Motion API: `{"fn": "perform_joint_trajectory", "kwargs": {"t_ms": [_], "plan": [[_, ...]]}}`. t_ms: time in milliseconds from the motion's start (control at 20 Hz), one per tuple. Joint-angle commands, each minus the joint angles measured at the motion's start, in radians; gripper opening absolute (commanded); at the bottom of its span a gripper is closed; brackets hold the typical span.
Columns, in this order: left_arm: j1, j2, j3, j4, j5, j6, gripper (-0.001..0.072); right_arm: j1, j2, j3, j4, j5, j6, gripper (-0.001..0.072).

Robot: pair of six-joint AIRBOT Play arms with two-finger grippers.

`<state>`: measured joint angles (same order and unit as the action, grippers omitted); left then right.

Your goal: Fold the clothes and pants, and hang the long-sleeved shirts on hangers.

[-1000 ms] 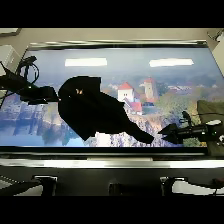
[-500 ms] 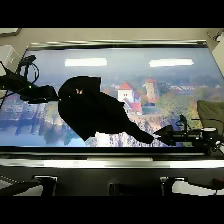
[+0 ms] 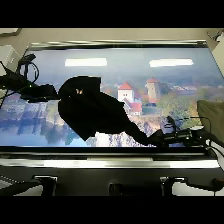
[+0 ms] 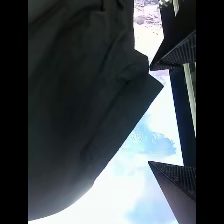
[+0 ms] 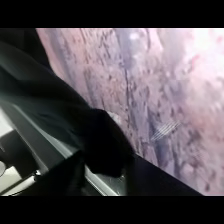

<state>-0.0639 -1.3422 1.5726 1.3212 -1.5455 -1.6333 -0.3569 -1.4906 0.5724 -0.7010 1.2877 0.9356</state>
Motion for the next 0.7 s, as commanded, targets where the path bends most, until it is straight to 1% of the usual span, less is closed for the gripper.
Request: {"fn": "perform_joint_trajectory", "kwargs": {"t_ms": [0, 50, 100, 150, 250, 350, 500, 600, 650], "plan": [[0.007, -0.001, -0.001, 0.0, 0.002, 0.0, 0.0655, 0.055, 0.009, -0.003, 0.025, -0.134, 0.013, 0.017], [0.017, -0.001, -0.006, 0.0, 0.002, 0.0, 0.0619, 0.055, 0.029, -0.003, 0.023, -0.143, 0.009, 0.0113], [0.036, -0.001, -0.018, 0.0, 0.002, 0.001, 0.0601, 0.055, 0.054, -0.003, 0.023, -0.153, 0.003, 0.0083], [0.063, -0.001, -0.033, -0.001, 0.003, 0.0, 0.0601, 0.055, 0.089, -0.003, 0.024, -0.164, 0.003, 0.0036], [0.128, 0.0, -0.075, -0.031, 0.029, 0.008, 0.0601, 0.055, 0.165, -0.003, 0.024, -0.177, 0.003, 0.0035], [0.222, 0.0, -0.143, -0.156, 0.09, 0.06, 0.06, 0.055, 0.238, -0.003, 0.024, -0.168, 0.015, 0.0035], [0.373, -0.005, -0.294, -0.349, 0.2, 0.185, 0.0601, 0.055, 0.335, -0.003, 0.026, -0.11, 0.045, 0.0034], [0.438, -0.038, -0.37, -0.432, 0.238, 0.288, 0.0606, 0.055, 0.392, -0.003, 0.04, -0.056, 0.061, 0.0034], [0.453, -0.066, -0.387, -0.444, 0.245, 0.328, 0.0607, 0.055, 0.418, -0.002, 0.047, -0.034, 0.074, 0.0034]]}}
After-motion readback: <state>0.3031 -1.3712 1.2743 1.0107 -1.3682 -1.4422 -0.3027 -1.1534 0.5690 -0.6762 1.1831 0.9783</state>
